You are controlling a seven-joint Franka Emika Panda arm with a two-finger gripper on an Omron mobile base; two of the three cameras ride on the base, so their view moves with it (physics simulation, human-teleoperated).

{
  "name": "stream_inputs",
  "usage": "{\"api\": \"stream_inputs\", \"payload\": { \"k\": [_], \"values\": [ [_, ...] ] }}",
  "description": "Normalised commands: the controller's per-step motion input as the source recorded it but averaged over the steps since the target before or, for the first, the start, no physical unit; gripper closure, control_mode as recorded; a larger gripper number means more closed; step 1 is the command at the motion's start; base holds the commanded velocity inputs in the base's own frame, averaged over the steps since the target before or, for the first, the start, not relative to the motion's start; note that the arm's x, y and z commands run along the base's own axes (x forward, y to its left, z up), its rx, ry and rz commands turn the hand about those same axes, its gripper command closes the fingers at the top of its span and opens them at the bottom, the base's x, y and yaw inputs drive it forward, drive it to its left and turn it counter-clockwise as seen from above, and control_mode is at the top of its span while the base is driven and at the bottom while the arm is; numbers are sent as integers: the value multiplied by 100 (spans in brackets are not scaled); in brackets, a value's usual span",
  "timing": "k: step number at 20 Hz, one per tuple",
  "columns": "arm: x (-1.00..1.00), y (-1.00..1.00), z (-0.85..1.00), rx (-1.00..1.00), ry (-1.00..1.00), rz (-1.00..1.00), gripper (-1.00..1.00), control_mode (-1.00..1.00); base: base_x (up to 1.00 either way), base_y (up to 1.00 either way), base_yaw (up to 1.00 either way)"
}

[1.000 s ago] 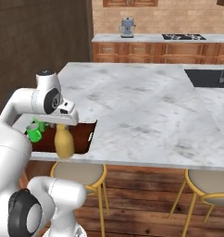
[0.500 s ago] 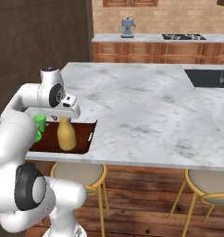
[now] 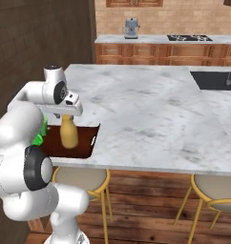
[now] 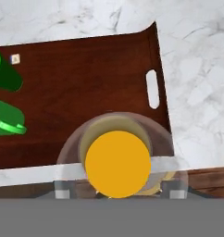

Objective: There is a tray on the dining counter. Grab the cup, mug, and pitcher and place them on the tray. The pitcher may be placed next to the tray if it cannot fit the tray.

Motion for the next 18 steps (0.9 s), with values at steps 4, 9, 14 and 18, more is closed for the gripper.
{"api": "stream_inputs", "payload": {
  "k": [4, 9, 14, 18],
  "values": [
    [51, 21, 0, 0, 0, 0, 100, -100, 0, 0, 0],
    [52, 20, 0, 0, 0, 0, 100, -100, 0, 0, 0],
    [53, 21, 0, 0, 0, 0, 100, -100, 0, 0, 0],
    [43, 19, 0, 0, 0, 0, 100, -100, 0, 0, 0]
  ]
}}
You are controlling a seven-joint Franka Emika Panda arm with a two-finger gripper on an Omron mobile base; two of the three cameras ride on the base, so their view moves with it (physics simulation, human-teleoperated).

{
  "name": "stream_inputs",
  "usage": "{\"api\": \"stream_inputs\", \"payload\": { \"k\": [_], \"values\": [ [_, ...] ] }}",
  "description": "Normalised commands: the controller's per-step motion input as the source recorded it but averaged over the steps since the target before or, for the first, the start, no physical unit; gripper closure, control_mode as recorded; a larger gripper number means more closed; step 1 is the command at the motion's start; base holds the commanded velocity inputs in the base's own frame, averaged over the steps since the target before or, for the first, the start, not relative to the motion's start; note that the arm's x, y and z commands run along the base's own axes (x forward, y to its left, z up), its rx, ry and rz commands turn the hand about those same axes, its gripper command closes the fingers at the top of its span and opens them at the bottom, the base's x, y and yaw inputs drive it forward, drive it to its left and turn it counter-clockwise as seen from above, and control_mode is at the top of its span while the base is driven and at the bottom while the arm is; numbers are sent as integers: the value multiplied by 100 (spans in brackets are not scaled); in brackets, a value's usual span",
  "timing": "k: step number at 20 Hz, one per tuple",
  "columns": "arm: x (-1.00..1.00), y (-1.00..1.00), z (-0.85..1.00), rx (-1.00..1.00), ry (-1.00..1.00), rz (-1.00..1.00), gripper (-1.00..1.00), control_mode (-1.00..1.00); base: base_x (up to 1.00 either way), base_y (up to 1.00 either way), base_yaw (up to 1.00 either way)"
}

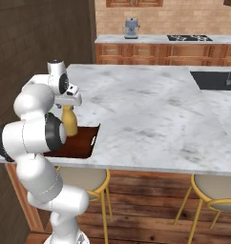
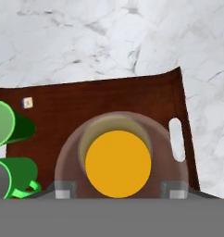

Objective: There is a tray on the dining counter. Grab the cup, mug, and pitcher and place them on the tray. The pitcher may be placed next to the tray if it cannot fit the tray.

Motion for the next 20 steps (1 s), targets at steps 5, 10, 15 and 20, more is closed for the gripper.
{"api": "stream_inputs", "payload": {
  "k": [5, 10, 15, 20],
  "values": [
    [23, 14, -13, 0, 0, 0, 100, -100, 0, 0, 0],
    [8, 11, -30, 0, 0, 0, 100, -100, 0, 0, 0],
    [3, 7, -26, 0, 0, 0, 100, -100, 0, 0, 0],
    [2, 9, -33, 0, 0, 0, 100, -100, 0, 0, 0]
  ]
}}
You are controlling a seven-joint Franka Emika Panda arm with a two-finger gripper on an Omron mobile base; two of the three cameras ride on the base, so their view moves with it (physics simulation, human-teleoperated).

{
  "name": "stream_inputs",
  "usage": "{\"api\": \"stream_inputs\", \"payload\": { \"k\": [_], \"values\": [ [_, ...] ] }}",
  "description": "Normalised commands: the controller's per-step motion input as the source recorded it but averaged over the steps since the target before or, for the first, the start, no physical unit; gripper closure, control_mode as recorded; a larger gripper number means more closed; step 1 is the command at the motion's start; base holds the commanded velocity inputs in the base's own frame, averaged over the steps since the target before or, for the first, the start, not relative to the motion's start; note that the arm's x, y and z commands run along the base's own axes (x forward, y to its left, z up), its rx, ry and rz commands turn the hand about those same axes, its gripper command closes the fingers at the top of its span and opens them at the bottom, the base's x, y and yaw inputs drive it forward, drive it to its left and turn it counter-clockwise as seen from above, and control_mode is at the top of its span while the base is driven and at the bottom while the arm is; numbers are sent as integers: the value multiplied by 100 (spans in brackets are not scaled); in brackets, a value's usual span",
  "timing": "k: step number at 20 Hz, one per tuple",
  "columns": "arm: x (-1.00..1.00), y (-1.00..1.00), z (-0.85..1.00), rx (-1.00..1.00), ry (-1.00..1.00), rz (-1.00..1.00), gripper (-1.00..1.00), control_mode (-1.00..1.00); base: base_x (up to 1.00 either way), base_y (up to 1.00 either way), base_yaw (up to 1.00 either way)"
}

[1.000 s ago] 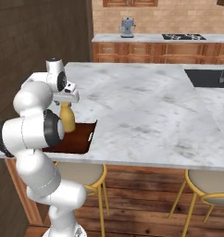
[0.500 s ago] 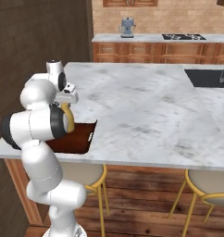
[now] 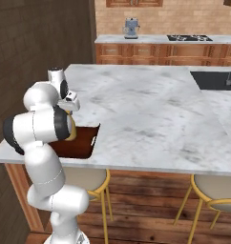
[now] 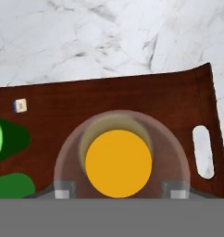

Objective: There is a tray on the dining counter. Grab the cup, mug, and pitcher and place them on the tray. The pitcher may be placed next to the tray if it cannot fit the tray.

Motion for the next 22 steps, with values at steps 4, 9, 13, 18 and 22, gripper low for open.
{"api": "stream_inputs", "payload": {
  "k": [4, 9, 13, 18, 22],
  "values": [
    [0, 9, -40, 0, 0, 0, 100, -100, 0, 0, 0],
    [0, 12, -22, 0, 0, 0, 100, -100, 0, 0, 0],
    [0, 0, 0, 0, 0, 0, 100, -100, 0, 0, 0],
    [0, 0, 0, 0, 0, 0, -100, -100, 0, 0, 0],
    [0, 0, 0, 0, 0, 0, -100, -100, 0, 0, 0]
  ]
}}
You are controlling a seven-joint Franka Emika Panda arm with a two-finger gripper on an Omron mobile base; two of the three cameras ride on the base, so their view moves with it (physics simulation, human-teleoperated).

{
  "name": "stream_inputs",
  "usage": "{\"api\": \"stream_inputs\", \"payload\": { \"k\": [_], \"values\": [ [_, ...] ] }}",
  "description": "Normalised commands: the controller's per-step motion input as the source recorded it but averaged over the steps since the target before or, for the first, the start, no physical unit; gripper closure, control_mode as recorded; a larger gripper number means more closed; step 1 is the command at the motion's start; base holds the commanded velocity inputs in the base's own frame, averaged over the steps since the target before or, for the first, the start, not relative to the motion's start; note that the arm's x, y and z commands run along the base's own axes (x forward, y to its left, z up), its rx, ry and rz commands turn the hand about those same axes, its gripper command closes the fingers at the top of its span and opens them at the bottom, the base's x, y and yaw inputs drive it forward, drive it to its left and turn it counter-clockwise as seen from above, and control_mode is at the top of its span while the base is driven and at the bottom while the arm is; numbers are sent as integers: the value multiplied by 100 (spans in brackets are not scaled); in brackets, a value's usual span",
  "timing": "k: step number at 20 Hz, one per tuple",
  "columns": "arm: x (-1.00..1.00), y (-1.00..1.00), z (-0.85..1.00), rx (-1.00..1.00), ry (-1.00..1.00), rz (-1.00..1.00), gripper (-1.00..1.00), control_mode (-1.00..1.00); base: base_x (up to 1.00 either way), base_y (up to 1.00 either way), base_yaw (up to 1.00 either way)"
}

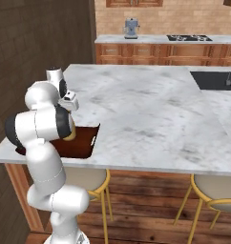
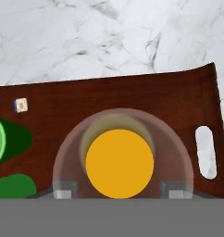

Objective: There is a tray on the dining counter. Grab the cup, mug, and pitcher and place them on the tray. The pitcher may be placed next to the tray if it cannot fit the tray.

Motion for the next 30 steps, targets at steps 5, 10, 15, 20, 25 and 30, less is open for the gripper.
{"api": "stream_inputs", "payload": {
  "k": [5, 10, 15, 20, 25, 30],
  "values": [
    [0, 0, 0, 0, 0, 0, -100, -100, 0, 0, 0],
    [0, 0, 0, 0, 0, 0, -100, -100, 0, 0, 0],
    [0, -3, 36, 0, 0, 0, -100, -100, 0, 0, 0],
    [-13, -16, 87, 0, -3, 0, -100, -100, 0, 0, 0],
    [-67, -26, 64, 0, -1, 4, -100, -100, 0, 0, 0],
    [-100, -36, 24, -1, -2, 8, -100, -100, 0, 0, 0]
  ]
}}
